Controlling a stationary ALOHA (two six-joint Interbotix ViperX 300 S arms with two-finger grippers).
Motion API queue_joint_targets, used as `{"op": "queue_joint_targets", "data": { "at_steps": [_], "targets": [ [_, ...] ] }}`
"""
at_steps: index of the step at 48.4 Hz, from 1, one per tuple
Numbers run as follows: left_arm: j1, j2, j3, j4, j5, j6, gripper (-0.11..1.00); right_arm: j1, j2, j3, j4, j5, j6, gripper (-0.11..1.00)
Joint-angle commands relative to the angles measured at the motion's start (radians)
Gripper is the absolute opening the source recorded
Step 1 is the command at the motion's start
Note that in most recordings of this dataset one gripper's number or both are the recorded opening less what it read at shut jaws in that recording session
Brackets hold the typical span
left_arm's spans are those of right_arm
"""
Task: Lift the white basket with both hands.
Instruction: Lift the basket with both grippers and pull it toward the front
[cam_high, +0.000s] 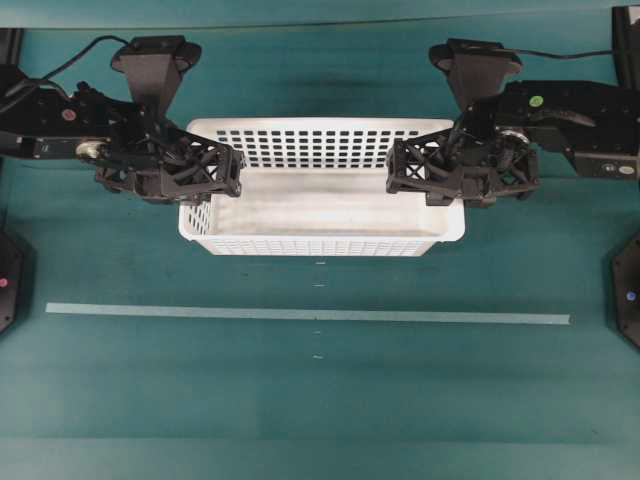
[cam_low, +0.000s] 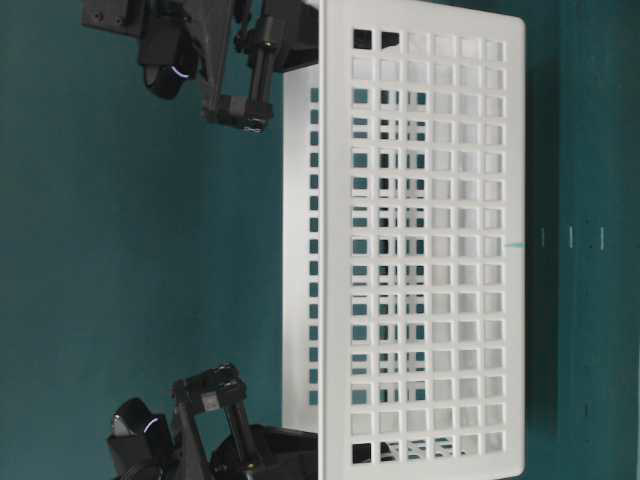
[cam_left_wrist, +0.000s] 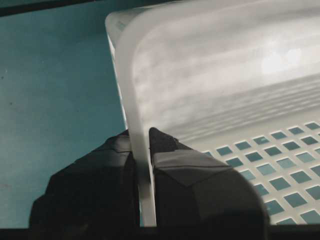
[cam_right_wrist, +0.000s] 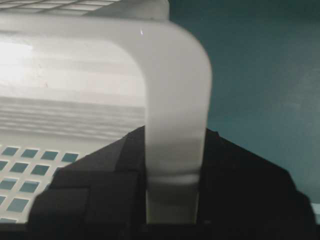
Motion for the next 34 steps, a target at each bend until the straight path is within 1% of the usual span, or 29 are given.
{"op": "queue_joint_targets", "data": {
  "at_steps": [1,12,21,25,32,34],
  "targets": [
    [-0.015,-0.025,-0.037,0.0,-0.009,0.009,0.0,0.02,-0.003,-0.018,-0.002,-0.008,-0.011,0.17],
    [-0.017,-0.026,-0.035,0.0,-0.009,0.005,0.0,0.032,-0.006,-0.012,-0.002,-0.002,-0.008,0.17],
    [-0.066,-0.034,-0.04,0.0,-0.005,-0.005,0.0,0.077,-0.006,-0.011,-0.002,-0.002,0.017,0.17],
    [-0.101,-0.035,-0.038,0.002,0.005,-0.032,0.0,0.097,-0.006,-0.008,-0.002,-0.003,0.044,0.17],
    [-0.141,-0.044,-0.026,0.0,0.002,-0.095,0.0,0.135,-0.011,0.003,-0.002,-0.003,0.063,0.17],
    [-0.152,-0.049,-0.023,0.0,0.0,-0.1,0.0,0.149,-0.012,0.006,-0.002,-0.003,0.067,0.17]
  ]
}}
